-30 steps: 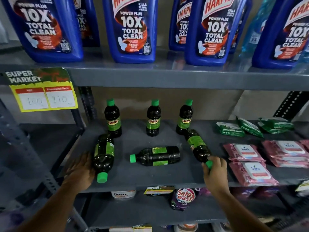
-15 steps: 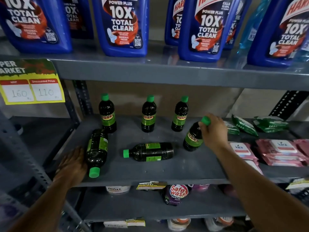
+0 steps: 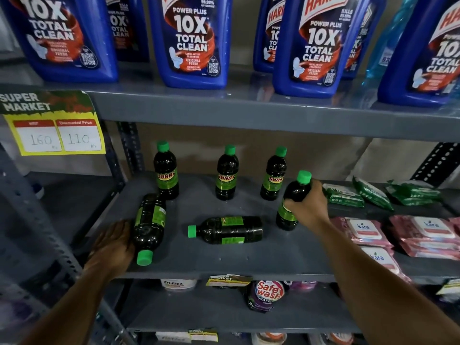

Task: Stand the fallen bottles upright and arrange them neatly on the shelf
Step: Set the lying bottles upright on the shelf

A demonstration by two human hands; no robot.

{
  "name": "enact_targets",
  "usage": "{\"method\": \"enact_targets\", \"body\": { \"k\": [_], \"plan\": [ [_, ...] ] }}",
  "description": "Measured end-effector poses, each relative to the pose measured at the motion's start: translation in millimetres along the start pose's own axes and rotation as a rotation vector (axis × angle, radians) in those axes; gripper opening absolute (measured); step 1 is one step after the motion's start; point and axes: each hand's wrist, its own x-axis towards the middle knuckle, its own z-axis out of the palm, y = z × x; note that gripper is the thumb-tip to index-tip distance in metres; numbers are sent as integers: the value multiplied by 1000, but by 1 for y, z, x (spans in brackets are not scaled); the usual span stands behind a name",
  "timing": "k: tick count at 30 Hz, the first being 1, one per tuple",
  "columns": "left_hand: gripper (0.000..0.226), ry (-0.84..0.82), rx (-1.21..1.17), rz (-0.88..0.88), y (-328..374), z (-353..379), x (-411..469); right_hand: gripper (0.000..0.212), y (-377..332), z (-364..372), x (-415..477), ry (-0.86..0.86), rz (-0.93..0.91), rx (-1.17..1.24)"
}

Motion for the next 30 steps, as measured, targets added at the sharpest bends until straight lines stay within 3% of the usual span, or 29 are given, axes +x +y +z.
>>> {"method": "enact_targets", "body": {
  "k": [5,9,16,23,24,26,28,30],
  "plan": [
    [62,0,26,13,1,-1,-1,92,11,13,-5,-81,-20,87],
    [75,2,52,-9,0,-3,-2,82,22,17,-10,-86,50,70],
    [74,-11,73,8,0,-4,-4,67,32,22,-17,-119,60,59],
    [73,7,58,12,1,-5,-4,78,34,24,-23,-166,38,142],
    [74,13,59,15,2,-4,-3,89,34,24,-26,-146,5,141],
    [75,18,60,11,0,-4,-3,106,36,26,-39,63,-163,8],
    [75,20,59,5,0,-3,-3,96,34,33,-58,301,-487,-166],
    [76,28,56,5,-1,-1,-1,72,22,45,-72,207,-837,-241]
  ]
}}
